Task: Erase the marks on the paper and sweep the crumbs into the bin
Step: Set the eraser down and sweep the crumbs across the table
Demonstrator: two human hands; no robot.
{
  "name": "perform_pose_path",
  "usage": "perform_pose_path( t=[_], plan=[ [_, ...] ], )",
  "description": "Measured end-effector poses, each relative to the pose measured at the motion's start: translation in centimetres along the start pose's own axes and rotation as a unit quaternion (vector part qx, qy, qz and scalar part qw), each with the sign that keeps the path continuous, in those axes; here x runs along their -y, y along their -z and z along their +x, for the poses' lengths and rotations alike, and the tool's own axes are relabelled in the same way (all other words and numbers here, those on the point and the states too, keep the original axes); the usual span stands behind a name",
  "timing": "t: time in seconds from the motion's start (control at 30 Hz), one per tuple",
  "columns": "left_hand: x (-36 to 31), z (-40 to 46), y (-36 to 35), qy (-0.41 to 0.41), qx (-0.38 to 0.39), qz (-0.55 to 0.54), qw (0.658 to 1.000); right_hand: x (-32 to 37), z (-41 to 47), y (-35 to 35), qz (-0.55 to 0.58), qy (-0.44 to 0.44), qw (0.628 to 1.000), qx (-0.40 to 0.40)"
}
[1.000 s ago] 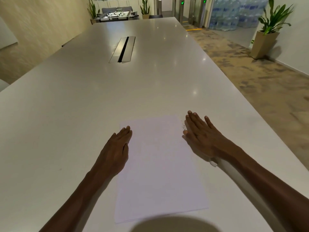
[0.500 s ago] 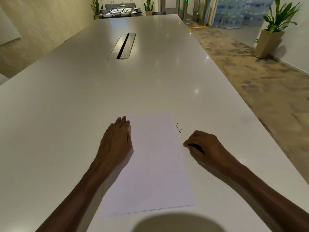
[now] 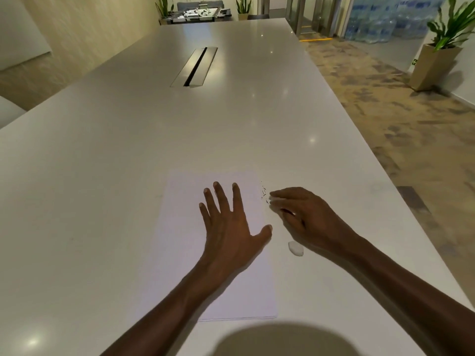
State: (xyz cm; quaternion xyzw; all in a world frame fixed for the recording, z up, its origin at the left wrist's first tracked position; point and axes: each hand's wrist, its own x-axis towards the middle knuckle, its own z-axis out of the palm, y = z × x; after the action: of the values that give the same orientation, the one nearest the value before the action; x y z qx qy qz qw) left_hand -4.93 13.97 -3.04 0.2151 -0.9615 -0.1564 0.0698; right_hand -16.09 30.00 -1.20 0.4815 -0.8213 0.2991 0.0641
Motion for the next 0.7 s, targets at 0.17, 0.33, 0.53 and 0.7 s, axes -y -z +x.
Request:
perform_pose_path(
  t=[0.17, 0.33, 0.53, 0.7],
  plan=[
    [0.8, -0.1, 0.1, 0.003, 0.017, 0.036, 0.999, -0.2, 0.2, -0.2, -0.017, 0.042, 0.982, 0.184],
    [1.4, -0.1, 0.6, 0.000, 0.041, 0.066, 0.997, 0.0, 0.8, -0.1, -0.051, 0.048, 0.956, 0.285],
    [1.6, -0.2, 0.4, -0.010, 0.032, 0.091, 0.995, -1.1, 1.0, -0.4, -0.109, -0.037, 0.962, 0.248],
    [1.6, -0.2, 0.2, -0.004, 0.029, 0.099, 0.995, 0.3, 2.5, -0.9, -0.070, -0.009, 0.957, 0.283]
  ],
)
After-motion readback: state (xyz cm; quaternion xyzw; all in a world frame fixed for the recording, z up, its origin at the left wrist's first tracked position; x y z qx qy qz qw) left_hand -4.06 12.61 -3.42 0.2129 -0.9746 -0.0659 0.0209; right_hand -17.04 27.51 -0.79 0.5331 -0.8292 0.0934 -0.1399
